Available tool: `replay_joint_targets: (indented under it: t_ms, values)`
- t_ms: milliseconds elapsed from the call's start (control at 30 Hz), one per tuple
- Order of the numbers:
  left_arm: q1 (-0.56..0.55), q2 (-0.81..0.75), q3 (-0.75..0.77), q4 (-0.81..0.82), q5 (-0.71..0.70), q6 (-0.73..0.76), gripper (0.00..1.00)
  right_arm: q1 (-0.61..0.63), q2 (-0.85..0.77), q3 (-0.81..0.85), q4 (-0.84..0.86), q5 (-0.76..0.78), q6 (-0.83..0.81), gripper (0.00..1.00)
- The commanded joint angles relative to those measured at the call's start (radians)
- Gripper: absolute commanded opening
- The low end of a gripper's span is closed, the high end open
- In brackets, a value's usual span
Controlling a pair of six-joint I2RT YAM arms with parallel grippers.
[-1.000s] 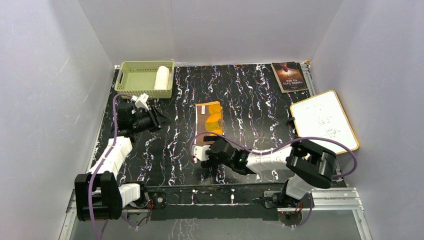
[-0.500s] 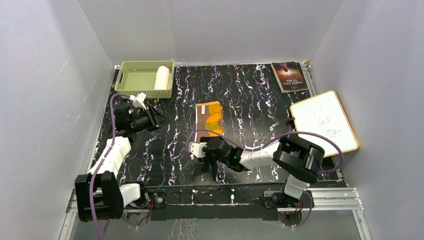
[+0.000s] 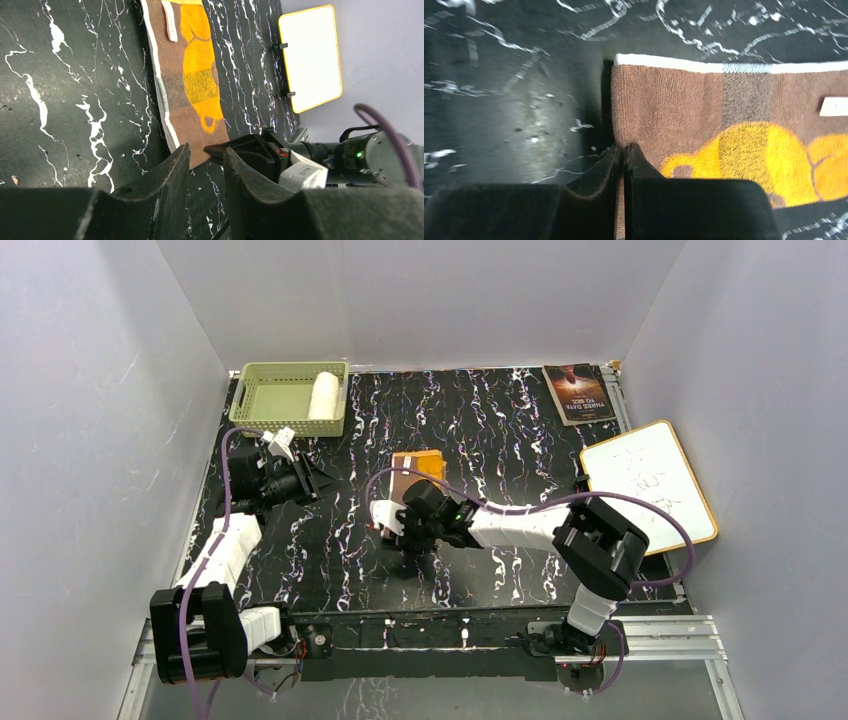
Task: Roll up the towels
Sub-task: Roll the towel at the center of the board.
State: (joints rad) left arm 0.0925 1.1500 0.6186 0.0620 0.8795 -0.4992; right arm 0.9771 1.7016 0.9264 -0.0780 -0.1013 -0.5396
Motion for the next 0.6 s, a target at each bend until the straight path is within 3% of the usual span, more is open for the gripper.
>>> replay_joint_targets:
  t_ms: [0,333,567]
  values:
    - [0.006,-0.043,0.008,-0.04,0.05,0.019,0.3,-0.028,-0.054,0.107,-0.184,-0.297,0.144,0.0]
    - [0.006,-0.091,-0.093,0.095,0.123,-0.085,0.29,-0.175,0.076,0.237,-0.232,-0.7,0.466,0.0]
    - [0.001,-0.107,-0.134,0.158,0.134,-0.154,0.25,-0.219,0.318,0.512,-0.525,-0.836,0.409,0.0]
